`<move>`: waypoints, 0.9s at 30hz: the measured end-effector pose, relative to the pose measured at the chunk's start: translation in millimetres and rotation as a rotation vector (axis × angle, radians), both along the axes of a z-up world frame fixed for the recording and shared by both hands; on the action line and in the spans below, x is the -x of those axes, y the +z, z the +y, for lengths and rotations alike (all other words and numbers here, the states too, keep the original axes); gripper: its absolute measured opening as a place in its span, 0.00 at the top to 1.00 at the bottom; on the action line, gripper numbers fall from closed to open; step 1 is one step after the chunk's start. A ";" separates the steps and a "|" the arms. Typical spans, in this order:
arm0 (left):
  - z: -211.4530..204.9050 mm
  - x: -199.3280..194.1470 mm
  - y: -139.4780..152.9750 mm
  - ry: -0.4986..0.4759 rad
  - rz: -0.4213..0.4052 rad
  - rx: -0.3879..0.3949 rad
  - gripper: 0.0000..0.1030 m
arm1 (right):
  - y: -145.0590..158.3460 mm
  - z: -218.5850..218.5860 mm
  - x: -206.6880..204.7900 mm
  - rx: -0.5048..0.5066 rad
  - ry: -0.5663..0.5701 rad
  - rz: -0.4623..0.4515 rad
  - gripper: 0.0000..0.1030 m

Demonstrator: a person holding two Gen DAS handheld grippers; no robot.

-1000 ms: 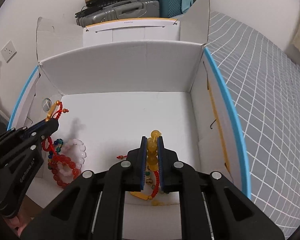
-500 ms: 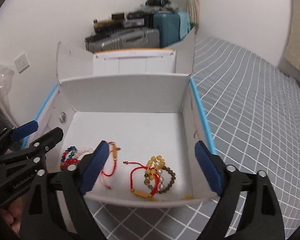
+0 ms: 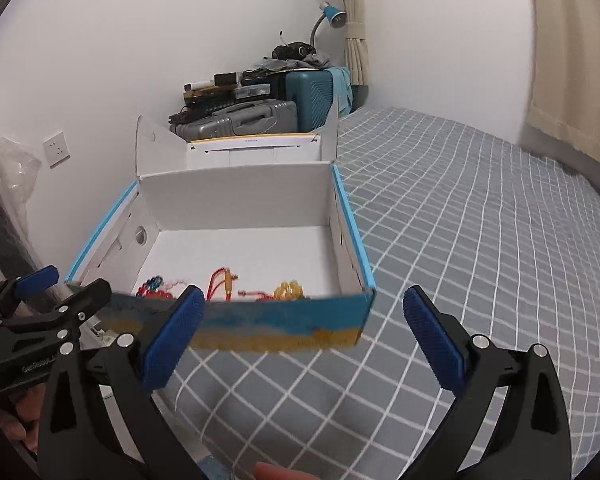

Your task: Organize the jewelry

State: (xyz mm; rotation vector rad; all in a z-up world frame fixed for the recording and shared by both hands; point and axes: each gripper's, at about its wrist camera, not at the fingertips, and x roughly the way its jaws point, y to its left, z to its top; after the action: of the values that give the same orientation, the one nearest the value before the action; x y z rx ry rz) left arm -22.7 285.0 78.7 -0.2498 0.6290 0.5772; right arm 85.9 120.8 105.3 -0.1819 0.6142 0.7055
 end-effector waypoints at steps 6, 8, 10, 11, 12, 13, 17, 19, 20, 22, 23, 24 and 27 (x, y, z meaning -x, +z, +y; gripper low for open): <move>-7.1 8.7 -7.7 0.000 -0.020 -0.009 0.05 | -16.8 -11.9 15.4 0.021 0.003 -0.032 0.07; -8.6 8.5 -14.0 -0.005 -0.009 -0.015 0.05 | -20.5 -10.5 15.2 0.033 0.007 -0.040 0.07; -9.4 6.7 -19.1 -0.010 0.005 -0.021 0.05 | -24.2 -9.3 14.0 0.037 0.006 -0.033 0.07; -8.9 7.1 -21.2 -0.014 0.007 -0.017 0.05 | -26.1 -8.0 13.9 0.043 0.013 -0.033 0.07; -8.4 6.7 -22.5 -0.016 0.008 -0.012 0.05 | -26.8 -6.8 13.7 0.045 0.015 -0.033 0.07; -7.5 7.0 -23.9 -0.019 0.007 -0.002 0.05 | -27.7 -5.7 12.9 0.046 0.014 -0.031 0.07; -6.3 9.6 -26.1 -0.023 0.002 0.009 0.05 | -31.7 -0.9 12.7 0.048 0.015 -0.023 0.07; -7.0 11.4 -25.7 -0.029 -0.002 0.009 0.05 | -33.1 0.9 12.7 0.051 0.013 -0.021 0.07; -8.0 11.1 -25.2 -0.029 -0.003 0.005 0.05 | -33.5 1.3 12.8 0.050 0.015 -0.019 0.07; -10.1 11.4 -25.0 -0.034 -0.004 -0.005 0.06 | -33.8 2.6 13.6 0.049 0.017 -0.018 0.07; -10.4 11.2 -25.5 -0.033 -0.004 -0.003 0.06 | -34.1 3.1 14.3 0.051 0.018 -0.021 0.07; -10.2 11.1 -26.3 -0.032 -0.003 0.004 0.06 | -34.2 3.2 14.9 0.052 0.019 -0.023 0.07; -10.8 9.9 -27.3 -0.034 -0.001 0.007 0.06 | -34.9 2.7 15.2 0.047 0.021 -0.018 0.07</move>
State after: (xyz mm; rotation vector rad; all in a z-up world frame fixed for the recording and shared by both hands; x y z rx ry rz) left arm -32.6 274.2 51.4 -0.2453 0.6329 0.5418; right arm 70.7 123.5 70.4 -0.2382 0.6132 0.7096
